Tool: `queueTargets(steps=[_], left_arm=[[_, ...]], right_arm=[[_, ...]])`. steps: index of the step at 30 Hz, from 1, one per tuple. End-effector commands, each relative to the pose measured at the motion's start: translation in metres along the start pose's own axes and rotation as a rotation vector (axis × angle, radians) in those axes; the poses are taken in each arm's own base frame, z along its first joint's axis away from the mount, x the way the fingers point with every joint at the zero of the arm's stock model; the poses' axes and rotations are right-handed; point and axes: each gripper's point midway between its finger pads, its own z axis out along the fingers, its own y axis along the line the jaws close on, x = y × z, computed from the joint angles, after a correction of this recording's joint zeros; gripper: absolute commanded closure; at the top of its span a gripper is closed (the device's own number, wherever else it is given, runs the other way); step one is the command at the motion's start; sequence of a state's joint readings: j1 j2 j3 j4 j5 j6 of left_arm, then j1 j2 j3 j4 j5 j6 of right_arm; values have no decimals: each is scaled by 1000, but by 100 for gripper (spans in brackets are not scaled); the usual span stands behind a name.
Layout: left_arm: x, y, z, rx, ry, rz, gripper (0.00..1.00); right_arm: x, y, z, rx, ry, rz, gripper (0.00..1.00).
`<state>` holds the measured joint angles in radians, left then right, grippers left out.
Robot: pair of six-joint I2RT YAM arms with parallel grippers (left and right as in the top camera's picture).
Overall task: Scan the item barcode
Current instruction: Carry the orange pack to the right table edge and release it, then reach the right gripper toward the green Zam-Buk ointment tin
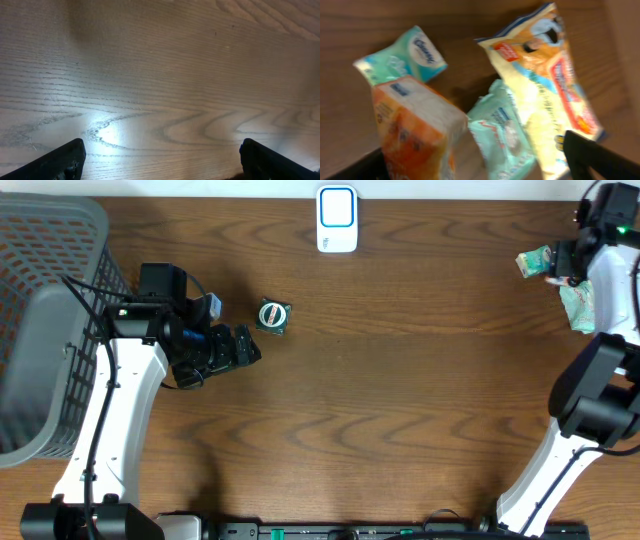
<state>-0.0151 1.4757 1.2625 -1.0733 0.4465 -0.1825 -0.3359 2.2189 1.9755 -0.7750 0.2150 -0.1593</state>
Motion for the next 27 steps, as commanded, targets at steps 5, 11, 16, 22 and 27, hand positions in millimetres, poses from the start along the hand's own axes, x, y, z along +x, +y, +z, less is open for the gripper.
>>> queueTargets(steps=[5,11,16,22,27], left_arm=[[1,0,3,3,13,11,2],[2,0,3,3,13,11,2],[1,0,3,3,13,11,2],[1,0,3,3,13,11,2],[1,0,3,3,13,11,2]], right_arm=[[-8,48,-7,-272,-31,91,1],[-8,44,-6,-184,-24,72,1],[-7,60,-10,-277,-17,110,0],[-7,117,-35,-593,-9,95,1],[7,181,-77,-894,57,59,1]])
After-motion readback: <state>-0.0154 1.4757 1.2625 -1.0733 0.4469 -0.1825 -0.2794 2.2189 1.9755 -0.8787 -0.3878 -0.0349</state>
